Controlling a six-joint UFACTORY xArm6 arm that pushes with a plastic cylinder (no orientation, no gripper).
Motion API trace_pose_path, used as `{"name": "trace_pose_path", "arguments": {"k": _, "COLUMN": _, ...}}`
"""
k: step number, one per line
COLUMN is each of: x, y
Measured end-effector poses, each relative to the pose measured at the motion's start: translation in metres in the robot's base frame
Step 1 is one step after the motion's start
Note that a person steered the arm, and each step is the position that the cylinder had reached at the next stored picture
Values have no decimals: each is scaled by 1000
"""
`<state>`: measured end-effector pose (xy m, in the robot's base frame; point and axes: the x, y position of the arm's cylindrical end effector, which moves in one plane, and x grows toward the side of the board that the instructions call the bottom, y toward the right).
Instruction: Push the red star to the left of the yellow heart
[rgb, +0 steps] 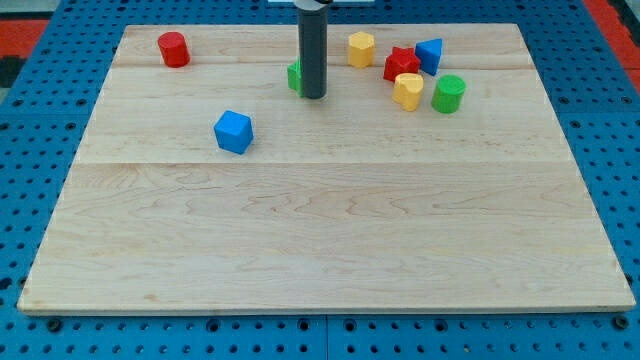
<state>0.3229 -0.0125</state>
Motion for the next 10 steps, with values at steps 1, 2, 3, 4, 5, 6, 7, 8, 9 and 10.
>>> {"name": "trace_pose_path", "arguments": {"k": 1, "x": -17, "y": -6}}
{"name": "trace_pose_path", "arguments": {"k": 2, "x": -55, "y": 6}}
{"name": "trace_pose_path", "arguments": {"k": 3, "x": -78, "y": 34}}
{"name": "trace_pose_path", "arguments": {"k": 4, "x": -93, "y": 64}}
{"name": "trace_pose_path", "arguments": {"k": 5, "x": -93, "y": 75}}
{"name": "trace_pose_path", "arguments": {"k": 6, "x": -90, "y": 85}}
{"name": "trace_pose_path", "arguments": {"k": 7, "x": -79, "y": 85}}
{"name": "trace_pose_path", "arguments": {"k": 8, "x": -73, "y": 91}}
{"name": "trace_pose_path", "arguments": {"k": 9, "x": -83, "y": 96}}
{"name": "trace_pose_path", "arguments": {"k": 10, "x": -104, "y": 131}}
